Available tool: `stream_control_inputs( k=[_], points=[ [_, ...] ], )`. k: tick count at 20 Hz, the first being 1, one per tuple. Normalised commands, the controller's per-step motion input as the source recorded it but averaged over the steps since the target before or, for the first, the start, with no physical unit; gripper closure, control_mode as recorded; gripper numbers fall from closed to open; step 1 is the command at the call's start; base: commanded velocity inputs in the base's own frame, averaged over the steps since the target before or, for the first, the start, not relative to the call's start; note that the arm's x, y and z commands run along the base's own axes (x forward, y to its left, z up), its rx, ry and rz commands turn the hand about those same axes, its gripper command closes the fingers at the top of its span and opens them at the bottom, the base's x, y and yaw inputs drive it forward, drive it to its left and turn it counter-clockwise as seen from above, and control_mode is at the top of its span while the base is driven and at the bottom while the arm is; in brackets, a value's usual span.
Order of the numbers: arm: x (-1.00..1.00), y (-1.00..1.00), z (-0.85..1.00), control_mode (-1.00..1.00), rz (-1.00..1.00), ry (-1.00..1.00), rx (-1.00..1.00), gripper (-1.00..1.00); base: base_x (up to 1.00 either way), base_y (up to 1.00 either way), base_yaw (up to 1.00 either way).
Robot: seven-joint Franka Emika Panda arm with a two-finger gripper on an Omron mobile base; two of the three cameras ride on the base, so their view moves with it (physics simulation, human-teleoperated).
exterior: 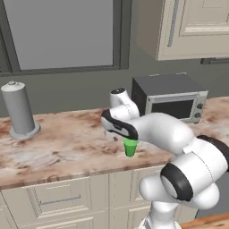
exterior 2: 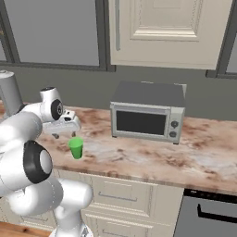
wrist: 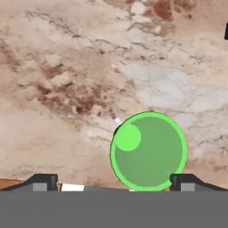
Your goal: Place the pitcher and cup on the dining counter for serving.
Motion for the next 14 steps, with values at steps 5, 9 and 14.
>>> stream_control_inputs(
  k=[5,9,14],
  points=[
    [0.03,-0.03,-0.46,-1.00,0.07,0.01,0.00,-1.00,0.00,0.00,0.00],
    [-0.05,-0.05,-0.21,-1.00,0.01,0.00,0.00,-1.00,0.00,0.00,0.00],
    [-0.09,-0.02,-0.03,-1.00,0.00,-0.02,0.00,-1.00,0.00,0.00,0.00]
  ],
)
